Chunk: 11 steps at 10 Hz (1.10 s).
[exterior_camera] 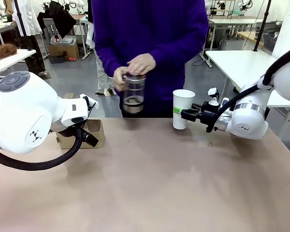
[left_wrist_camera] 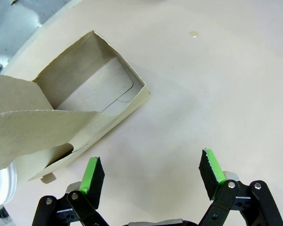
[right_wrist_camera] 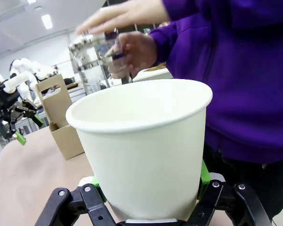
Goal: Pour a drink into a cup and package it in a carrier.
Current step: When a person places the Paper Cup Lid on the 600 ml Paper Cup , lift the 600 ml Paper Cup.
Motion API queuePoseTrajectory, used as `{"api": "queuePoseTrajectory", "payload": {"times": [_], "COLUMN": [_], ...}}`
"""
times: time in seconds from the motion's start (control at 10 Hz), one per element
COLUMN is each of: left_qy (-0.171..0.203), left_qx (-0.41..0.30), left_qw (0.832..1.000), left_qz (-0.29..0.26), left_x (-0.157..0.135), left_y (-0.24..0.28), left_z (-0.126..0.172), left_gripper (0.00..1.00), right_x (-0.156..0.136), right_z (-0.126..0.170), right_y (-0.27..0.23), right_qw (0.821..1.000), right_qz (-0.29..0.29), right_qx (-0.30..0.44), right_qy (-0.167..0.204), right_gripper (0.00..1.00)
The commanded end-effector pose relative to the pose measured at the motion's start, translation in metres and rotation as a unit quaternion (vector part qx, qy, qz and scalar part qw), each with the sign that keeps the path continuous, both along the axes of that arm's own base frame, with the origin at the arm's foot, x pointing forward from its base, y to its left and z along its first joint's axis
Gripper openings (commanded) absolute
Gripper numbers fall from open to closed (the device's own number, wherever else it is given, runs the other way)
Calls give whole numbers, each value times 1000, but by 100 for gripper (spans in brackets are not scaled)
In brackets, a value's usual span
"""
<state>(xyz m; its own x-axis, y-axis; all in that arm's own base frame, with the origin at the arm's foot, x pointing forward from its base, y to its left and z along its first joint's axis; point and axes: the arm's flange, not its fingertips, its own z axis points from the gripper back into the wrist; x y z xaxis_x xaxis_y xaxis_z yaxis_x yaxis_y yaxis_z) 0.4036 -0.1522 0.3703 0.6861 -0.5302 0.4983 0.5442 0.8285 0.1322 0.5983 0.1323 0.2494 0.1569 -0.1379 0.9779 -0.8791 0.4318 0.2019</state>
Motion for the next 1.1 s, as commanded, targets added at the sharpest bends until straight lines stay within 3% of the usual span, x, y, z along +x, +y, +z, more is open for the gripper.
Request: {"api": "queuePoseTrajectory", "payload": {"times": [0.0, 1.0], "left_qy": [0, 0], "left_qx": [-1, -1], "left_qw": [1000, 1000], "left_qz": [0, 0], "left_x": [0, 0], "left_y": [0, 0], "left_z": [0, 0], "left_gripper": [100, 100], "right_x": [-1, -1], "right_z": [4, 4], "right_y": [2, 2], "right_qw": [1000, 1000], "right_qz": [-4, -4], "right_qx": [3, 3], "right_qy": [-4, -4], "right_gripper": [80, 80]}}
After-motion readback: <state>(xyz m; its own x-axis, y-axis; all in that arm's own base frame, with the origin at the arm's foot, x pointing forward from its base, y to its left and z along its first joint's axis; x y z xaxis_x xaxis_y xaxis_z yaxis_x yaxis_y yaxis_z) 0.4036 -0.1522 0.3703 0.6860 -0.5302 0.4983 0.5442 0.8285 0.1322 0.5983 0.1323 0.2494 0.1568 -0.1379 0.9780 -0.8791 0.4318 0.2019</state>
